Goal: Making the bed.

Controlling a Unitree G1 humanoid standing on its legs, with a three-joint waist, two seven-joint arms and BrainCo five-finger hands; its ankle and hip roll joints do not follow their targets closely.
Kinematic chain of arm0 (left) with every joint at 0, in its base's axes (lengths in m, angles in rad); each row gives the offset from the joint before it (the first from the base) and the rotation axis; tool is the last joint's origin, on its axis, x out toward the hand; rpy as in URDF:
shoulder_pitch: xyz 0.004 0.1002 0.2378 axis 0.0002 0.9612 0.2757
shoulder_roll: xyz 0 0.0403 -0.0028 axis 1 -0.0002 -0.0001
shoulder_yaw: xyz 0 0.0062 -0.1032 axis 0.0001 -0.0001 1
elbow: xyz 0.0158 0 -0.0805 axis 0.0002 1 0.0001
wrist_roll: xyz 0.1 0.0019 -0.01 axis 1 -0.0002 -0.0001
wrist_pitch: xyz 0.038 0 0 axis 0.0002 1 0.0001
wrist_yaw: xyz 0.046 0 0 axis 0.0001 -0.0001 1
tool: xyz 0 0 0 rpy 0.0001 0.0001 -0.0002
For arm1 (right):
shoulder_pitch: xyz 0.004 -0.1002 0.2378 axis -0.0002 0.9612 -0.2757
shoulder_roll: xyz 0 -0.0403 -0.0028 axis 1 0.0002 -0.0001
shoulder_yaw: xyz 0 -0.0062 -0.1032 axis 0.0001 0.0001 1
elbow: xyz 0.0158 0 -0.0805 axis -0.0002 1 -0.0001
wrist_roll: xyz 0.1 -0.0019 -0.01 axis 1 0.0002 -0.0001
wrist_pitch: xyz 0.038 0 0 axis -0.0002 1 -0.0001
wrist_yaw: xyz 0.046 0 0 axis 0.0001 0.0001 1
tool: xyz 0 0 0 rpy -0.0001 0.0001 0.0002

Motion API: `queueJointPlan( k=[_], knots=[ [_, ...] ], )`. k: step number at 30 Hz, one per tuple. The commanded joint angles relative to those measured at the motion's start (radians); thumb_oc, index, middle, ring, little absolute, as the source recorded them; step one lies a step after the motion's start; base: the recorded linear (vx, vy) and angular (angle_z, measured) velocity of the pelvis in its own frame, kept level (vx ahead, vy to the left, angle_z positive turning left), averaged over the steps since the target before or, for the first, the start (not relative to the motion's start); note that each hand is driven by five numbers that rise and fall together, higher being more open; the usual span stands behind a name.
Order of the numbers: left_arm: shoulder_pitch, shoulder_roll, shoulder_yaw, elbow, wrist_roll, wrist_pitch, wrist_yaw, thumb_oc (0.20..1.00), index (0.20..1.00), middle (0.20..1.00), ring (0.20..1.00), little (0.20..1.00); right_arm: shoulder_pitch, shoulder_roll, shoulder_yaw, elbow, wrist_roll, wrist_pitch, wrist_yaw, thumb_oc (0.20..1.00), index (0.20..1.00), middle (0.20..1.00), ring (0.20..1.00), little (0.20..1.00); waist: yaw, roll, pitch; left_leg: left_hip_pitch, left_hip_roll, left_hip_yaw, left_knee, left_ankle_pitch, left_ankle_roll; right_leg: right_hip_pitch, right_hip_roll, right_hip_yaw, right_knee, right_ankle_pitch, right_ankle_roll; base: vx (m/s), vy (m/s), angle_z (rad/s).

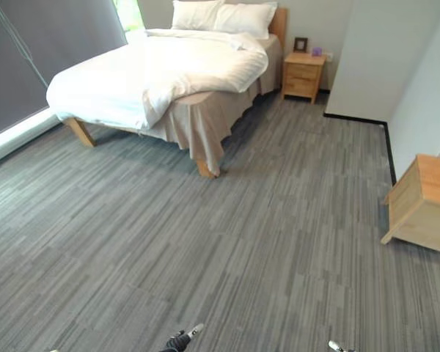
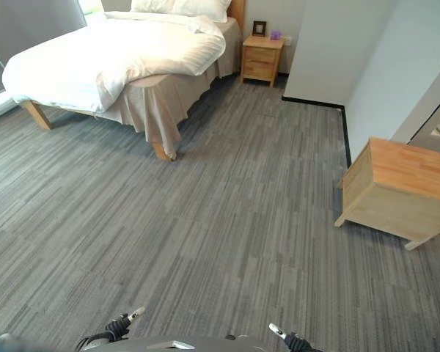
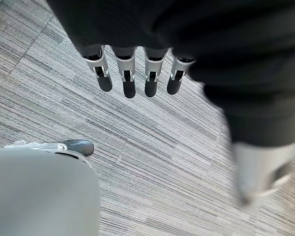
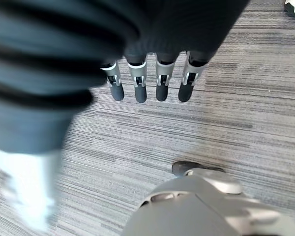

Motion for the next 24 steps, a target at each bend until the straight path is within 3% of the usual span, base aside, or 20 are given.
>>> queueJointPlan(
  k=[1, 9, 12, 15, 16, 17, 20, 24],
  knots=[
    [-0.045, 0.006, 0.011, 0.045, 0.023, -0.014, 0.014, 1.0, 1.0, 1.0, 1.0, 1.0, -0.059, 0.011, 0.019, 0.058, -0.011, -0.018, -0.014, 1.0, 1.0, 1.0, 1.0, 1.0, -0.006, -0.044, 0.014, 0.062, 0.016, -0.037, -0.123, 0.075, -0.077, 0.167, -0.125, 0.046, -0.226, 0.117, 0.185, 0.0, 0.0, 0.0],
    [-0.049, 0.007, 0.003, 0.041, 0.031, -0.019, 0.018, 1.0, 1.0, 1.0, 1.0, 1.0, -0.057, 0.004, -0.006, 0.049, 0.024, -0.022, -0.018, 1.0, 1.0, 1.0, 1.0, 1.0, -0.012, -0.046, 0.006, 0.073, 0.012, -0.034, -0.123, 0.065, -0.075, 0.176, -0.13, 0.045, -0.226, 0.115, 0.189, 0.0, 0.002, 0.0],
    [-0.088, 0.028, -0.091, 0.018, 0.182, -0.011, 0.05, 1.0, 1.0, 1.0, 1.0, 1.0, -0.077, -0.007, -0.06, 0.024, 0.177, -0.032, -0.007, 1.0, 1.0, 1.0, 1.0, 1.0, -0.026, -0.036, 0.005, 0.078, 0.011, -0.026, -0.123, 0.062, -0.074, 0.176, -0.131, 0.053, -0.226, 0.117, 0.191, 0.0, 0.03, 0.0],
    [-0.114, 0.088, -0.11, -0.194, 0.157, -0.012, 0.066, 1.0, 1.0, 1.0, 1.0, 1.0, -0.085, -0.038, -0.079, -0.213, 0.275, -0.056, -0.011, 1.0, 1.0, 1.0, 1.0, 1.0, -0.035, -0.023, 0.011, 0.079, 0.008, -0.021, -0.123, 0.064, -0.074, 0.174, -0.133, 0.059, -0.226, 0.123, 0.194, -0.02, 0.05, -0.05],
    [-0.028, 0.185, -0.089, -0.61, 0.11, -0.01, 0.036, 1.0, 1.0, 1.0, 1.0, 1.0, -0.001, -0.077, -0.085, -0.525, 0.273, -0.053, 0.008, 1.0, 1.0, 1.0, 1.0, 1.0, -0.032, -0.021, 0.016, 0.07, 0.007, -0.03, -0.123, 0.073, -0.074, 0.167, -0.135, 0.053, -0.226, 0.128, 0.197, -0.05, 0.019, -0.03],
    [0.003, 0.214, -0.074, -0.715, 0.09, -0.013, 0.017, 1.0, 1.0, 1.0, 1.0, 1.0, 0.029, -0.095, -0.084, -0.64, 0.26, -0.05, 0.026, 1.0, 1.0, 1.0, 1.0, 1.0, -0.028, -0.023, 0.019, 0.066, 0.007, -0.032, -0.123, 0.076, -0.075, 0.166, -0.135, 0.049, -0.226, 0.13, 0.198, -0.05, 0.007, 0.02],
    [0.043, 0.229, -0.044, -0.802, 0.056, -0.022, 0.014, 1.0, 1.0, 1.0, 1.0, 1.0, 0.055, -0.113, -0.09, -0.749, 0.227, -0.049, 0.03, 1.0, 1.0, 1.0, 1.0, 1.0, -0.025, -0.026, 0.019, 0.062, 0.006, -0.038, -0.123, 0.078, -0.074, 0.166, -0.138, 0.042, -0.226, 0.131, 0.2, -0.01, -0.002, 0.06],
    [0.044, 0.185, -0.008, -0.866, 0.036, -0.037, 0.059, 1.0, 1.0, 1.0, 1.0, 1.0, 0.059, -0.115, -0.089, -0.912, 0.119, -0.071, 0.001, 1.0, 1.0, 1.0, 1.0, 1.0, -0.017, -0.027, 0.025, 0.059, 0.002, -0.045, -0.123, 0.075, -0.069, 0.164, -0.141, 0.038, -0.226, 0.13, 0.202, 0.0, 0.0, 0.0]
  ],
)
